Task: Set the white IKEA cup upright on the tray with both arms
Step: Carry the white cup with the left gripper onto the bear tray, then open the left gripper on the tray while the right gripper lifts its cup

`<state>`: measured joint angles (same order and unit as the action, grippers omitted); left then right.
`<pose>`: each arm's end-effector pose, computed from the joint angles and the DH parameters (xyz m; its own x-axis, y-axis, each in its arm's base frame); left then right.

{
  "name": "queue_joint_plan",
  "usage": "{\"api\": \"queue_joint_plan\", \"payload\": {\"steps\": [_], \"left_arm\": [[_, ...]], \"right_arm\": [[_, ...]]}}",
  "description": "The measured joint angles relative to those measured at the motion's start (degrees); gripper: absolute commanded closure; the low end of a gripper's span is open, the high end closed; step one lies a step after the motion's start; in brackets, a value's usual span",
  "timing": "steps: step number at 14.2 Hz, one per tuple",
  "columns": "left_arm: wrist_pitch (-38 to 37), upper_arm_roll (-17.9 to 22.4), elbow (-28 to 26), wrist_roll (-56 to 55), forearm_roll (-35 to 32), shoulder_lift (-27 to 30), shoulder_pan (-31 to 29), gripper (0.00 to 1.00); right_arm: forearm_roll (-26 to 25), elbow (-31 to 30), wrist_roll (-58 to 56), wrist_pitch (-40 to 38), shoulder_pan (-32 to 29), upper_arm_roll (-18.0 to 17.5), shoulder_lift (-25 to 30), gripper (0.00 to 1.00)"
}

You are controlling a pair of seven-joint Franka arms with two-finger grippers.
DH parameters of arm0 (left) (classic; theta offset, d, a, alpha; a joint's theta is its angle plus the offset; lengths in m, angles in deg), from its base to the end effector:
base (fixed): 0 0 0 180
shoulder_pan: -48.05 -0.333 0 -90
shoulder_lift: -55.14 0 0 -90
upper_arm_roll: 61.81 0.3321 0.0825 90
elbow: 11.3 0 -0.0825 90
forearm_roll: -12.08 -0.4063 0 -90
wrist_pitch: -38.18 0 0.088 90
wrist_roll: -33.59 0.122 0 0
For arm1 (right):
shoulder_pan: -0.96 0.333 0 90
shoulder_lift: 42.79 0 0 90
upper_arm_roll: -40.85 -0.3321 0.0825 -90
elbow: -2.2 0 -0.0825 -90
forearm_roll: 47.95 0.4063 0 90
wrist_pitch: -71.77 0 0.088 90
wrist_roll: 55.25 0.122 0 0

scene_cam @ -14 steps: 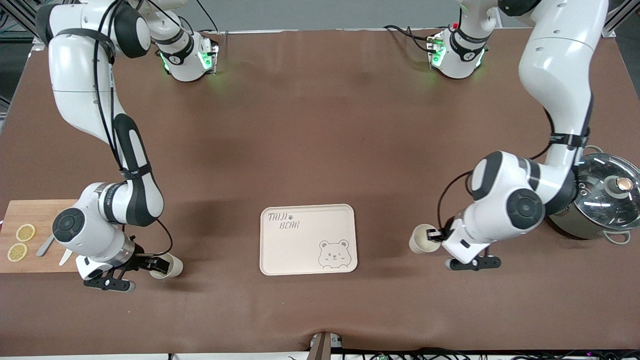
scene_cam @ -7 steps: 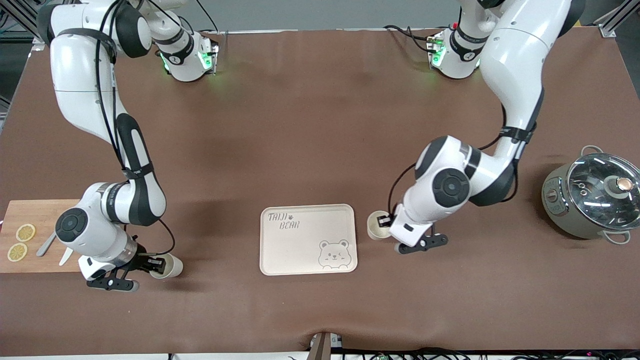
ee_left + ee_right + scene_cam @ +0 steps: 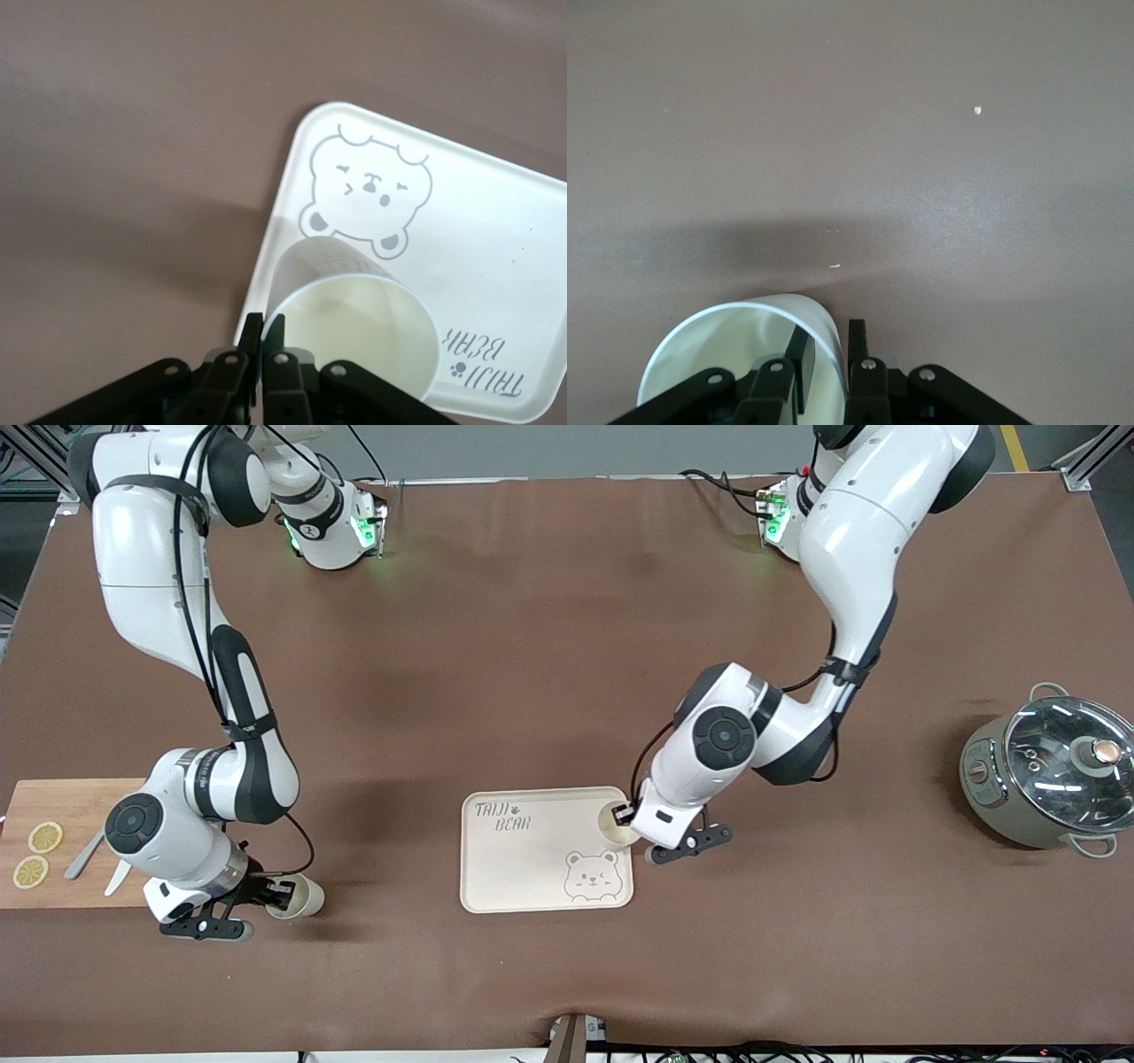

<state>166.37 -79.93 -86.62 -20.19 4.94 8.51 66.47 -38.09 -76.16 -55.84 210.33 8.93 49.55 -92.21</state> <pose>0.6706 -0.4165 0.2653 0.9426 0.3336 -0.0118 0.3299 -0.9253 0.1869 0.7876 0.0191 0.2045 0.9786 -0.0572 0.1976 -0.0543 -0.9983 -0.0198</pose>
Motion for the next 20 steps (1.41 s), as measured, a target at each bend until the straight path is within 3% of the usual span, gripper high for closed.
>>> {"api": "queue_joint_plan", "payload": {"steps": [9, 11, 14, 15, 20], "left_arm": [[2.5, 2.1, 0.3, -4.5, 0.0, -3.4, 4.1, 0.99], [3.1, 2.2, 0.4, -4.5, 0.0, -3.6, 4.1, 0.83], [3.4, 2.3, 0.4, -4.5, 0.0, -3.6, 4.0, 0.09], [3.5, 2.5, 0.5, -4.5, 0.0, -3.6, 4.1, 0.00], [1.3, 2.9, 2.2, -4.5, 0.0, -2.4, 3.9, 0.00]], "right_arm": [[0.0, 0.7, -1.6, -1.8, 0.0, 0.2, 0.0, 1.00], [0.0, 2.0, -1.6, -7.0, 0.2, 0.0, 0.2, 1.00], [0.1, 5.3, 0.0, -14.8, 0.8, -0.1, 0.9, 1.00], [0.2, 6.2, 1.1, -16.9, 1.1, -0.2, 1.2, 1.00], [0.2, 7.5, 11.3, -18.6, 5.7, -0.6, 1.5, 1.00]]}}
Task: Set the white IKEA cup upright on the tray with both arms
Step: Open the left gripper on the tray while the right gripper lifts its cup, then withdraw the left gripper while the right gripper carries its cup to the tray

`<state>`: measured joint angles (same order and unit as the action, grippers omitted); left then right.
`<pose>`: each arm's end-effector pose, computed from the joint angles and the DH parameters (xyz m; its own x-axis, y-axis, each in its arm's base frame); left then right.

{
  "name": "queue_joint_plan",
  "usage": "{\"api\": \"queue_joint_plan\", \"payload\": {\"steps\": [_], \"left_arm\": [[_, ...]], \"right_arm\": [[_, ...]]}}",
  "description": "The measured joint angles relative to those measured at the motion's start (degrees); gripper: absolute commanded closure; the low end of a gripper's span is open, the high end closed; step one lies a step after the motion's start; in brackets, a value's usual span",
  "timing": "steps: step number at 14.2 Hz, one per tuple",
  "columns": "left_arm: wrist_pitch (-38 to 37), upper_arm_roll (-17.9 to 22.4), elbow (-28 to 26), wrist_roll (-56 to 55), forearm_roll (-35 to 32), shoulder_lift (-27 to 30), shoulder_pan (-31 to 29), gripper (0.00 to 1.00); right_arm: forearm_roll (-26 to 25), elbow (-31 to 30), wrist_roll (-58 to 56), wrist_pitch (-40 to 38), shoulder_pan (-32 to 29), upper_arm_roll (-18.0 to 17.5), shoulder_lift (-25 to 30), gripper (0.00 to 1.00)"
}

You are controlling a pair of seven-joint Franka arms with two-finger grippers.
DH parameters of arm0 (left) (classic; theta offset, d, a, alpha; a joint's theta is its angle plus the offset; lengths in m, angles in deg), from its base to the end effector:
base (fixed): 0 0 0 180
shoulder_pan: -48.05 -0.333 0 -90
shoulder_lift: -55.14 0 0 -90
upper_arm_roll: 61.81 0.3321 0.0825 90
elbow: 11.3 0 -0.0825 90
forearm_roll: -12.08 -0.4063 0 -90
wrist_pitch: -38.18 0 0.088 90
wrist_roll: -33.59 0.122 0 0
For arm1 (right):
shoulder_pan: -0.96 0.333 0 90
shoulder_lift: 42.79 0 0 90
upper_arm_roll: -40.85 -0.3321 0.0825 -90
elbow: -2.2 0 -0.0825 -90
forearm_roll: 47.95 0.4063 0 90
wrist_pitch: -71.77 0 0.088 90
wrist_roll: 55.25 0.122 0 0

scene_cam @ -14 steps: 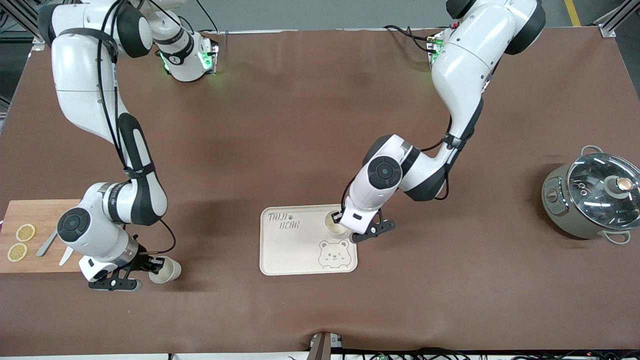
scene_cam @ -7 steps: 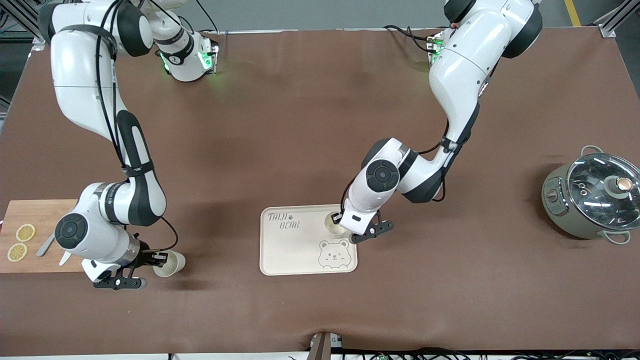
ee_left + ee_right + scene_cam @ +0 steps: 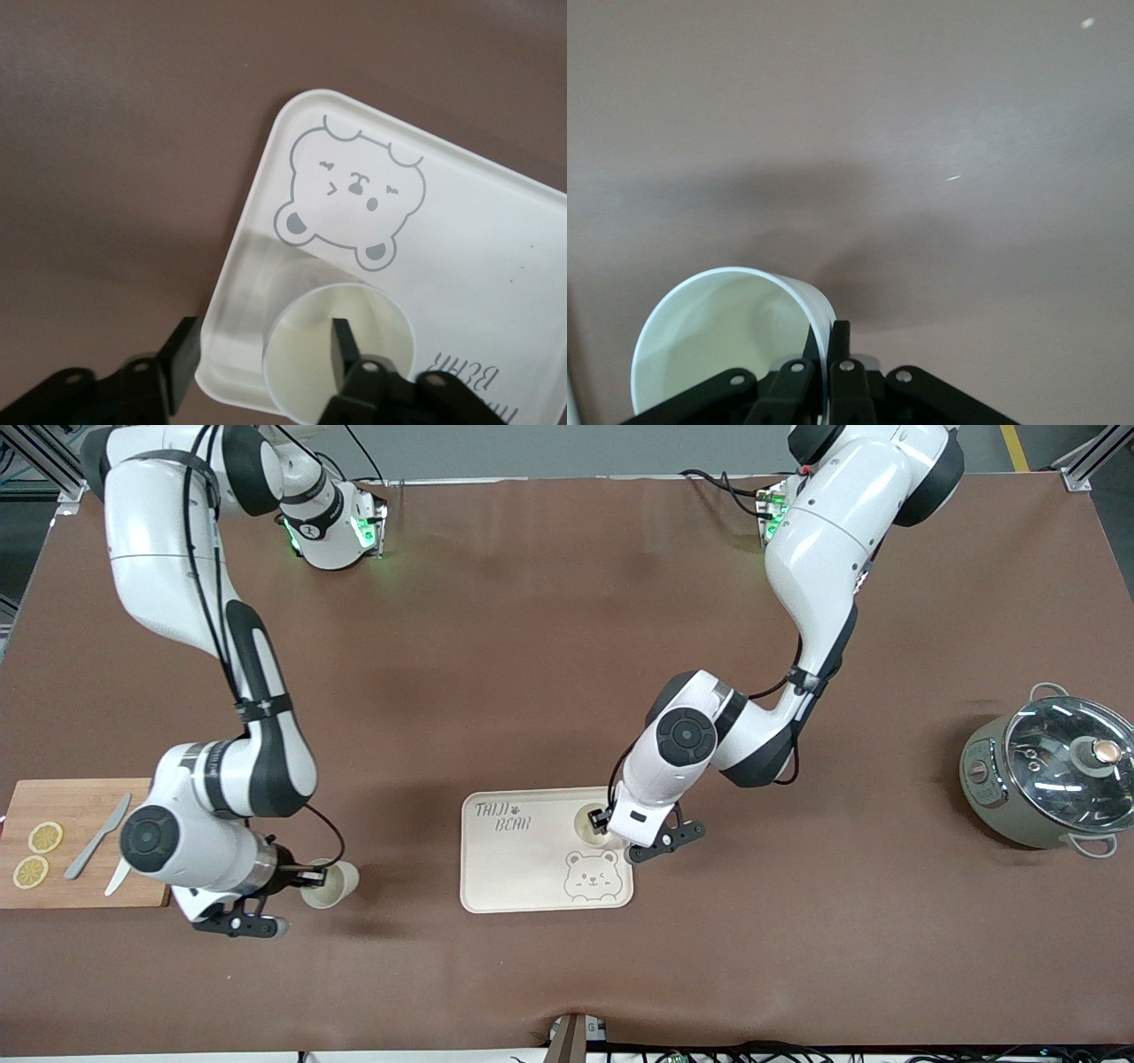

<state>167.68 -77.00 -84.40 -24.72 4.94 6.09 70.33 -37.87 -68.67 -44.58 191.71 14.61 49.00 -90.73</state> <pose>0.6669 -0.4375 0.2473 0.9228 0.3853 0.0026 0.3786 -0.9080 0.1794 0.7805 0.1147 0.2546 0.9916 -0.1282 0.0175 -0.1271 -0.9905 -0.0535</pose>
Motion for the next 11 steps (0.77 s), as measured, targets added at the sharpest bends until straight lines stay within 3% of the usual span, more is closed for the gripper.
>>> {"api": "queue_joint_plan", "payload": {"steps": [5, 11], "left_arm": [[-8.5, 0.5, 0.8, 2.7, 0.0, 6.2, -1.2, 0.00], [-19.8, 0.6, 0.0, 19.2, 0.0, 13.8, -8.4, 0.00]], "right_arm": [[0.0, 0.2, 10.7, -4.0, 5.5, 0.0, 1.5, 1.00], [0.0, 0.3, 25.9, -5.7, 13.4, 0.0, 3.2, 1.00]]}}
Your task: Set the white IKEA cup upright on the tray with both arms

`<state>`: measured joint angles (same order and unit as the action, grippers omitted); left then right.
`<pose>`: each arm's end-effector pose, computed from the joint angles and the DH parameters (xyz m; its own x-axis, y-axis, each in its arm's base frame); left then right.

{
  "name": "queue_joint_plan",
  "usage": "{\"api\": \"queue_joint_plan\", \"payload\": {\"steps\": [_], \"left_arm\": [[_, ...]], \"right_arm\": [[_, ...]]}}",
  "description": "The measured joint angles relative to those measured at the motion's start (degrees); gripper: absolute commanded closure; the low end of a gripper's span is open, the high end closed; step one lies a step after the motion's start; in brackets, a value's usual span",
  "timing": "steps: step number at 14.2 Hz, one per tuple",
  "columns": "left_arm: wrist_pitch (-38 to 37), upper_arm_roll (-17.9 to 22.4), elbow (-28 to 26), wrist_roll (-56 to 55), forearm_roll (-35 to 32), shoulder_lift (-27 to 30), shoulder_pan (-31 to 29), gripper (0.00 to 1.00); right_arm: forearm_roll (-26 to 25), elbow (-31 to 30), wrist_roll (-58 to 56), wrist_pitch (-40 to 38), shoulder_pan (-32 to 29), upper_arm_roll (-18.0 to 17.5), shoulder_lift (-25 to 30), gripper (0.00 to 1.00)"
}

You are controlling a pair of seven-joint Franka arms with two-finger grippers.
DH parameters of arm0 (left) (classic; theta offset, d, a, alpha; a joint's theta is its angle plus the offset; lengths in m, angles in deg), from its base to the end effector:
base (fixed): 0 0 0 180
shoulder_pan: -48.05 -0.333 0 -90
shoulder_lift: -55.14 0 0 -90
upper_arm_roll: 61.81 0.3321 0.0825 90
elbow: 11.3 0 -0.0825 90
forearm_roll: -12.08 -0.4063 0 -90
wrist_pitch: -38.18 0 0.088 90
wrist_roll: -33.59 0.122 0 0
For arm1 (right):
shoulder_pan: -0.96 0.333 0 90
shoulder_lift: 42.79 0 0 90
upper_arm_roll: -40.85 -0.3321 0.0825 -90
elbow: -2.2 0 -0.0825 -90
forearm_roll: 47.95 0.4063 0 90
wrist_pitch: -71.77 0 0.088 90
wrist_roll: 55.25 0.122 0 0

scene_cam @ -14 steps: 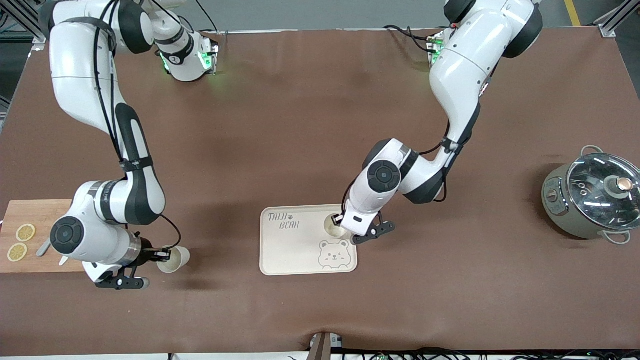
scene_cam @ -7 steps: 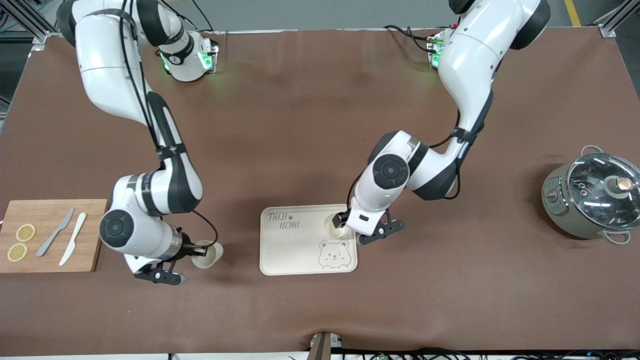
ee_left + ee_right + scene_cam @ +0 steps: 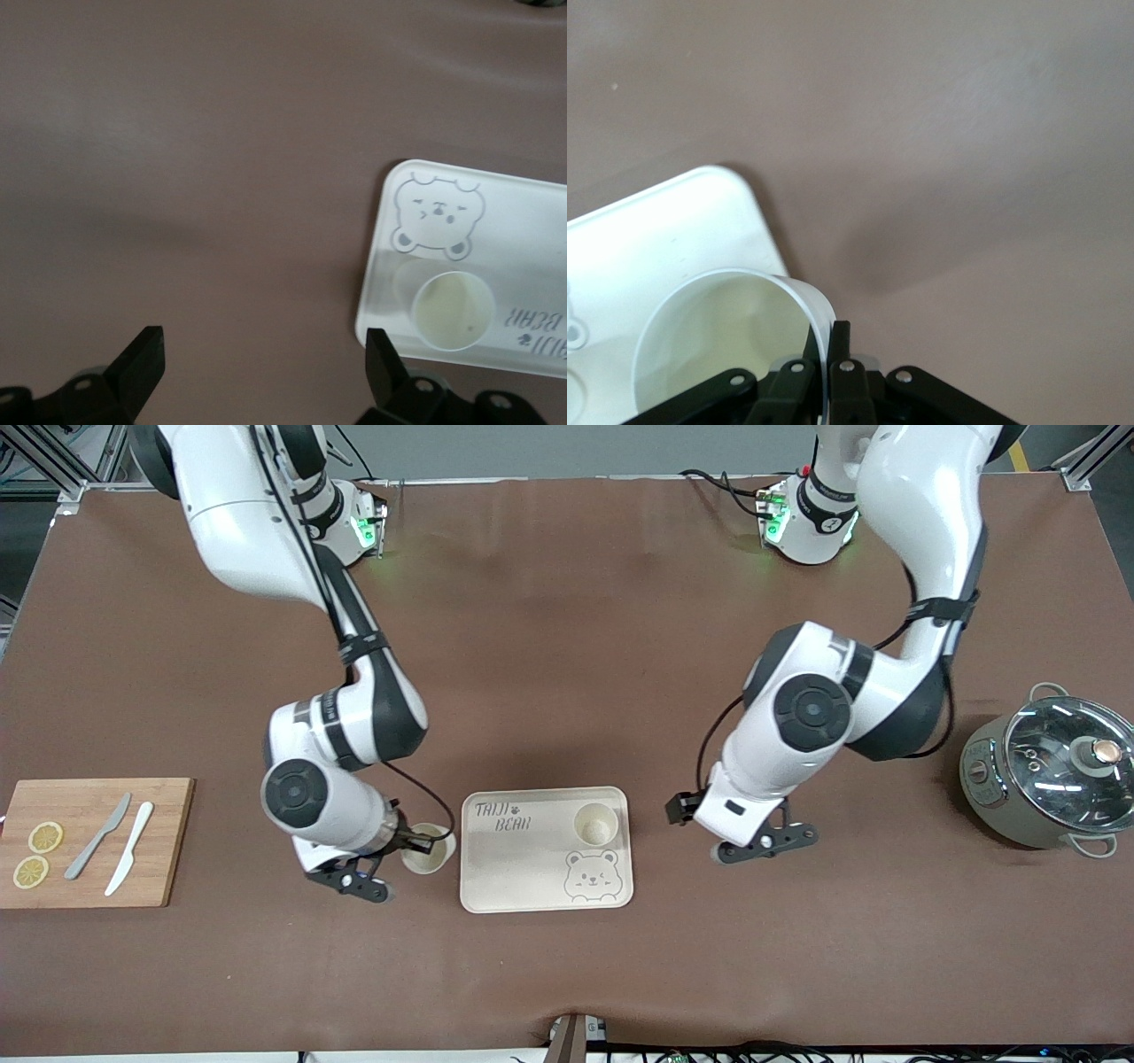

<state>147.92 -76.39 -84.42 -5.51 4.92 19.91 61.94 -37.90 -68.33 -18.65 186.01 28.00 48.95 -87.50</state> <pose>0.6933 -0.3140 0.3973 0.9811 0.1929 0.0165 0.1920 -0.9803 0.0475 0.7250 0.2920 0.2927 0.9417 -0.3334 -0.0445 -0.3351 -0.9413 -0.0415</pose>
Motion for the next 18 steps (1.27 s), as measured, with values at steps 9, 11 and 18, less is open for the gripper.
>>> {"api": "queue_joint_plan", "payload": {"steps": [9, 11, 18], "left_arm": [[-7.9, 0.0, -1.9, 10.6, 0.0, 6.2, -8.2, 0.00], [-8.2, -0.1, -4.5, 14.4, 0.0, 8.3, -11.5, 0.00], [-8.2, -0.1, -11.3, 29.1, 0.0, 14.8, -21.5, 0.00]], "right_arm": [[-3.0, -0.5, 14.8, 7.2, 7.8, 0.2, -0.7, 1.00], [-5.3, -0.9, 17.5, 9.9, 9.1, 0.2, -1.6, 1.00], [-9.6, -2.3, 19.6, 13.2, 9.9, 0.3, -3.4, 1.00]]}}
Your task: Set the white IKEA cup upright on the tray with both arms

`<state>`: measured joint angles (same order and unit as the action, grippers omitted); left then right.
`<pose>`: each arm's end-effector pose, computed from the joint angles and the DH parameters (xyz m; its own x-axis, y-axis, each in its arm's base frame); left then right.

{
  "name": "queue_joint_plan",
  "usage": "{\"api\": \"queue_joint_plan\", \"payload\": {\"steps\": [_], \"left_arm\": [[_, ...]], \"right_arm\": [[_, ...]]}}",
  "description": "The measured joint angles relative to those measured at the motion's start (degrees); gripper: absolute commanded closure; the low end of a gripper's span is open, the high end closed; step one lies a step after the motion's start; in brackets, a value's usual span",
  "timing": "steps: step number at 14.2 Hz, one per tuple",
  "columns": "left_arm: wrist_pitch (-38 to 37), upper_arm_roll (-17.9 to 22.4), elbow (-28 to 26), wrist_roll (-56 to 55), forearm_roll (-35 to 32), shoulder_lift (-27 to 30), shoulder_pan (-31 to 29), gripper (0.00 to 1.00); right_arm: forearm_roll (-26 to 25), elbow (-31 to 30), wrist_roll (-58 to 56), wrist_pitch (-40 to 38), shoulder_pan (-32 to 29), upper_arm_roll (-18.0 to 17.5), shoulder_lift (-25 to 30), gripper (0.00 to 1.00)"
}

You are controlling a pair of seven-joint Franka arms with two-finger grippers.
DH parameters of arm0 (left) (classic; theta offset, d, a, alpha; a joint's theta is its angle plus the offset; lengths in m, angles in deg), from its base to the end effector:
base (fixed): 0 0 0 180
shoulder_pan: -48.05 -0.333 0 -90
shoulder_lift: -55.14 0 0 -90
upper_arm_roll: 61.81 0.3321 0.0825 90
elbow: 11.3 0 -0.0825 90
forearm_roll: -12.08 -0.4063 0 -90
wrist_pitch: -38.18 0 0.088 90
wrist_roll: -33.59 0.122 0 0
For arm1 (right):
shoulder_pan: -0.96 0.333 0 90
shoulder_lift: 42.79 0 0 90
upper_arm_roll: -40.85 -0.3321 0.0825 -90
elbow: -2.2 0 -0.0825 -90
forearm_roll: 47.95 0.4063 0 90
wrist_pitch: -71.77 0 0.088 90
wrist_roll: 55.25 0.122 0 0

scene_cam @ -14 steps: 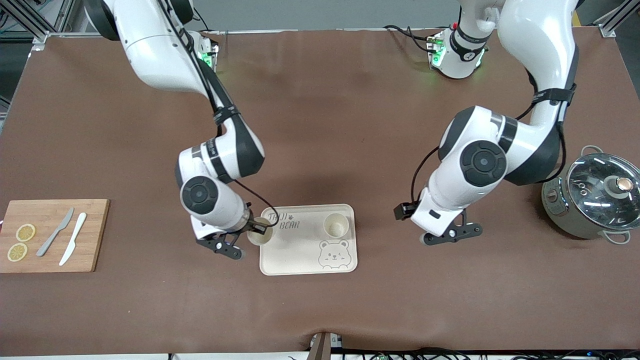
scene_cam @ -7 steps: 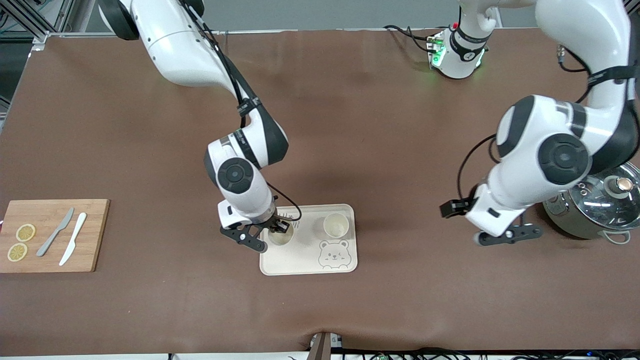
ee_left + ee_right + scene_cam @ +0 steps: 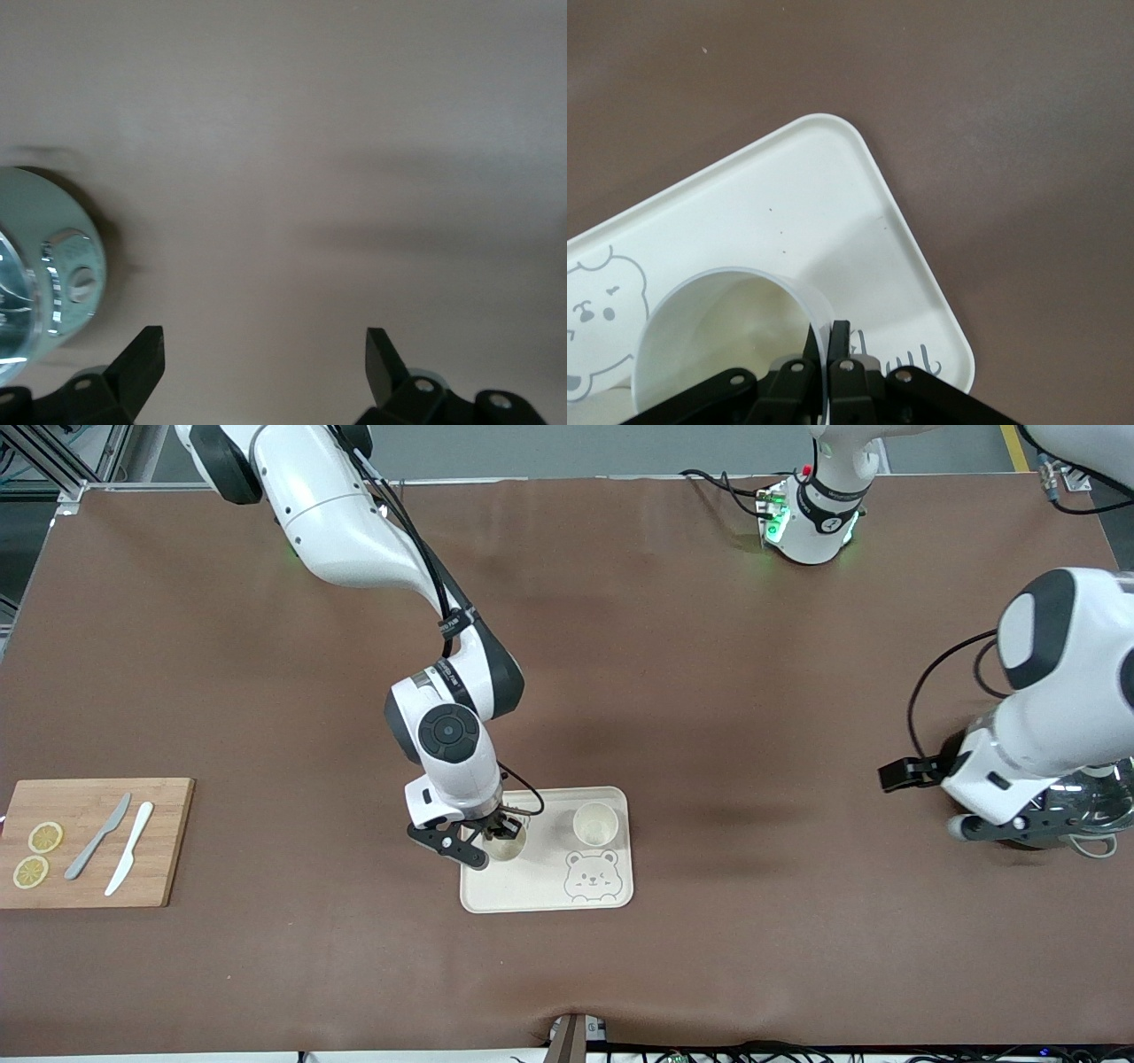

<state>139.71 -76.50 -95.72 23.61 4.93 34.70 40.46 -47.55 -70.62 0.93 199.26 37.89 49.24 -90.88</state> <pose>0.6853 -0.0495 0.4705 0.9985 0.0366 -0.0402 0.0350 -0.9986 -0.0399 0.6840 0.4055 0.2491 0.8964 -0.4164 0.1518 -0.4150 -0.9089 -0.0423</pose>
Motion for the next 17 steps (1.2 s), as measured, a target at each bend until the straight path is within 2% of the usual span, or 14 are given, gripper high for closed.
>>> {"api": "queue_joint_plan", "payload": {"steps": [5, 12, 14, 15, 17], "left_arm": [[0.3, 0.0, 0.1, 7.5, 0.0, 0.4, -2.9, 0.00], [0.1, -0.3, 4.7, 8.8, 0.0, 1.0, -2.1, 0.00], [-2.7, 1.6, 5.7, 8.8, 0.0, 1.1, 0.8, 0.00], [-4.4, 4.8, 6.6, 8.8, 0.0, 1.1, 4.5, 0.00], [-6.7, 12.1, 8.2, 8.8, 0.0, 1.3, 12.2, 0.00]], "right_arm": [[-1.6, -1.7, 2.1, 3.1, 0.6, 0.0, -0.9, 1.00], [-1.6, -1.7, 2.7, 4.0, 0.9, 0.0, -1.6, 0.99], [-1.6, -1.7, 2.9, 4.1, 0.9, 0.1, -1.6, 0.81], [-1.6, -1.7, 3.0, 4.1, 0.9, 0.2, -1.7, 0.69], [-1.6, -1.7, 3.5, 4.1, 0.9, 0.5, -1.7, 0.28]]}}
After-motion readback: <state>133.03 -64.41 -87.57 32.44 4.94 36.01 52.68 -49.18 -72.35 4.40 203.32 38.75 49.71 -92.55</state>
